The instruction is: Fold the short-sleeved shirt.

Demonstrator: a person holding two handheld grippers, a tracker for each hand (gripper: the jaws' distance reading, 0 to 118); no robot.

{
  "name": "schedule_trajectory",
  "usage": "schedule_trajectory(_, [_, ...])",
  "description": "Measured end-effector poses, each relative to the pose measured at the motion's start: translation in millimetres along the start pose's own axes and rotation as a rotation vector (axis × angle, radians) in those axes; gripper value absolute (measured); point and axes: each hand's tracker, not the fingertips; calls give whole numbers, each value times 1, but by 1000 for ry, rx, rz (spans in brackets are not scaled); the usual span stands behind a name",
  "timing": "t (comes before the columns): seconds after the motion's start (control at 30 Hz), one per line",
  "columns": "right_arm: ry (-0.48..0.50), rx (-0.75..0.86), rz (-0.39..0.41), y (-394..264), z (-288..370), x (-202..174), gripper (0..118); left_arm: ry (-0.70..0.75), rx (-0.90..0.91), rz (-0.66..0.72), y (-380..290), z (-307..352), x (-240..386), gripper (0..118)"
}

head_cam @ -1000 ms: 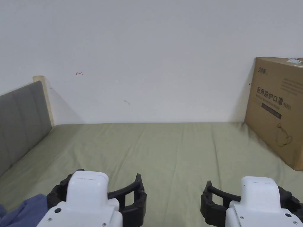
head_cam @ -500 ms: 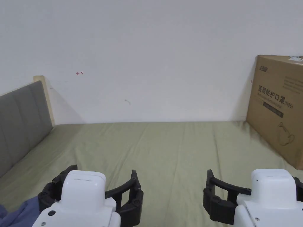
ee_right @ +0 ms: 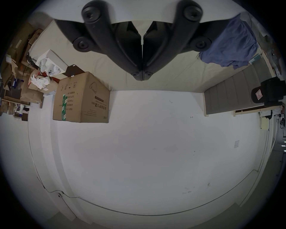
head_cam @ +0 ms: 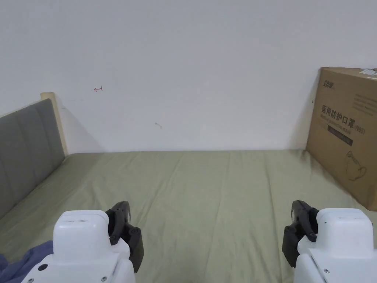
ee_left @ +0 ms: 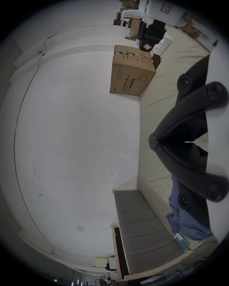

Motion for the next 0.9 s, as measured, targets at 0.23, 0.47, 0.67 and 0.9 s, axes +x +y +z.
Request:
schedule_trajectory(0.23, [46, -14, 8, 2, -6, -11, 0, -2, -5, 4, 1, 4, -9, 0])
schedule_trajectory(0.47, [250, -39, 3, 5, -23, -60, 0, 143, 16, -3, 7, 27, -42, 0])
schedule_trajectory(0.67, [493, -88, -10, -1, -34, -125, 0, 413, 0, -90, 5, 60, -96, 0])
schedule_trajectory(0.9, [660, -183, -8, -16, -40, -174, 0, 551, -63, -10, -7, 73, -143, 0])
